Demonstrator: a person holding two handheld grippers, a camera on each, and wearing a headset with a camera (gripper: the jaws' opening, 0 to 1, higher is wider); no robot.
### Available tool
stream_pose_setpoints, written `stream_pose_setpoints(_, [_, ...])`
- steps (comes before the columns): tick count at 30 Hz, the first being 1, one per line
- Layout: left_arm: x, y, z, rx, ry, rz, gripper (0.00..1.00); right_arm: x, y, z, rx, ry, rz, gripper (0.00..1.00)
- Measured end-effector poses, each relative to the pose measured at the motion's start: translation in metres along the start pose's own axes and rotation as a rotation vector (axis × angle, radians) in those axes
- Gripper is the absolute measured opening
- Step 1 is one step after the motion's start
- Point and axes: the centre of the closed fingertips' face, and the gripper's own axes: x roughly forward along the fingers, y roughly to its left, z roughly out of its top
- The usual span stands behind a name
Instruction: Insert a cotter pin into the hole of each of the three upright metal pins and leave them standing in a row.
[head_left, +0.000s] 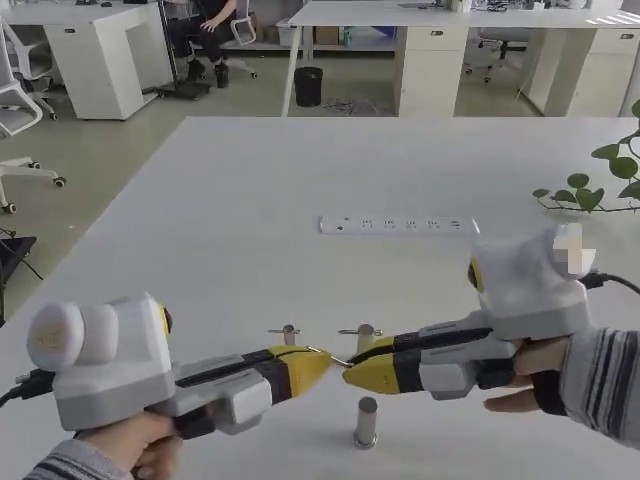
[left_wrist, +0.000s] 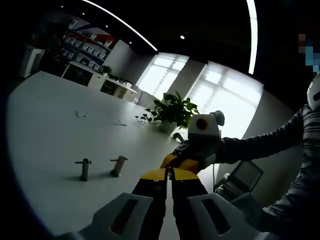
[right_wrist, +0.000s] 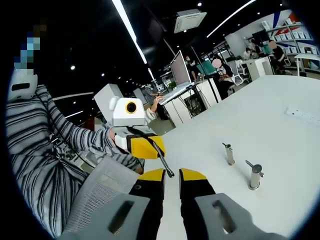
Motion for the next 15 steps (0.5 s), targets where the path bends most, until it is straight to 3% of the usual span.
stream_pose_setpoints(10, [0.0005, 0.0012, 0.0027, -0.029, -0.005, -0.016, 0.0, -0.0011, 0.0048, 0.0, -0.029, 0.012, 0.024, 0.0])
stream_pose_setpoints(15, [0.0008, 0.0075, -0.0002, -0.014, 0.01, -0.019, 0.0, -0.0017, 0.0071, -0.0055, -0.124, 0.062, 0.041, 0.0])
